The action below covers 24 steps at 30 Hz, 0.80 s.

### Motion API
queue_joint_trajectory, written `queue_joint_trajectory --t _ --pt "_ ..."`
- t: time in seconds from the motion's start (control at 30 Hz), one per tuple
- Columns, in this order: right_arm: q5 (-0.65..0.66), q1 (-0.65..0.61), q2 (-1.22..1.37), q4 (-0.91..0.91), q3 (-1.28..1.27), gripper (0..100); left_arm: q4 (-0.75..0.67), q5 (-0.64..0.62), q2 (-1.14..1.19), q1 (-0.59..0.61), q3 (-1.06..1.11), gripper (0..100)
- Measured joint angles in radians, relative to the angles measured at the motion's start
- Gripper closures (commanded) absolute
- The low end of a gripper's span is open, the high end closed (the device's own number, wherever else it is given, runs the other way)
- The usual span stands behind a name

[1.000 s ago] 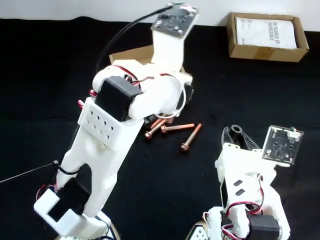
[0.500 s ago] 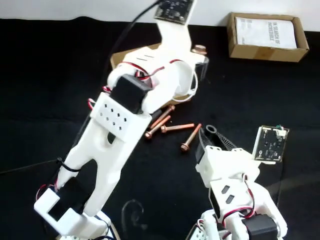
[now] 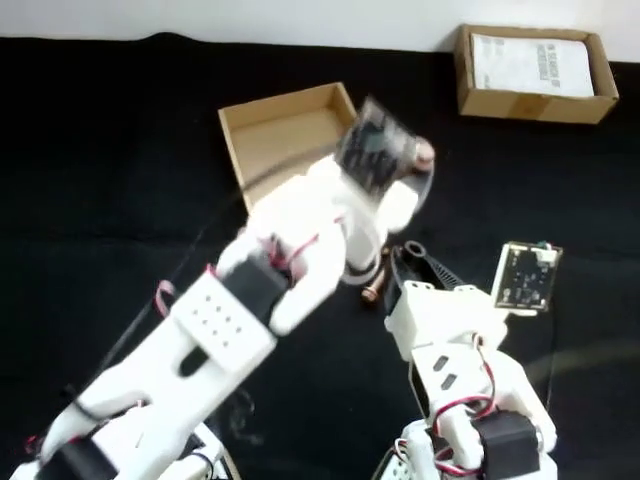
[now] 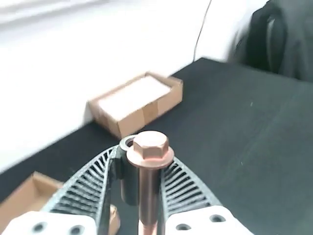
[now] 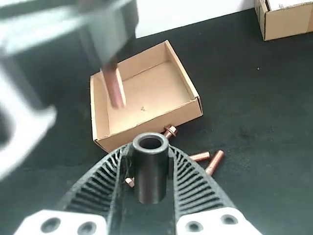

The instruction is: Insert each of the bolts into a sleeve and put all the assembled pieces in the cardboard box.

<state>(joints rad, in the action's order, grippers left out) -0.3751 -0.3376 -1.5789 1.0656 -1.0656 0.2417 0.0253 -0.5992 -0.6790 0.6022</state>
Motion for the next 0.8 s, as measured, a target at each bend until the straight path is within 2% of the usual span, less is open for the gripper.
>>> queue_joint_trajectory --t 0.13,0.43,0.63,0.8 --pt "0.052 0.000 0.000 -0.072 -0.080 99.1 -0.040 0.012 -0.103 -0.009 0.126 99" --pt "0.091 0.000 0.000 -0.292 -0.252 99.1 0.000 0.012 -0.169 -0.008 0.137 99" --pt "0.212 0.000 0.000 -0.474 -0.376 99.1 0.000 0.012 -0.169 0.040 0.137 99" --pt "0.245 -0.008 0.000 -0.617 -0.451 99.1 0.000 -0.150 -0.169 0.169 0.137 99"
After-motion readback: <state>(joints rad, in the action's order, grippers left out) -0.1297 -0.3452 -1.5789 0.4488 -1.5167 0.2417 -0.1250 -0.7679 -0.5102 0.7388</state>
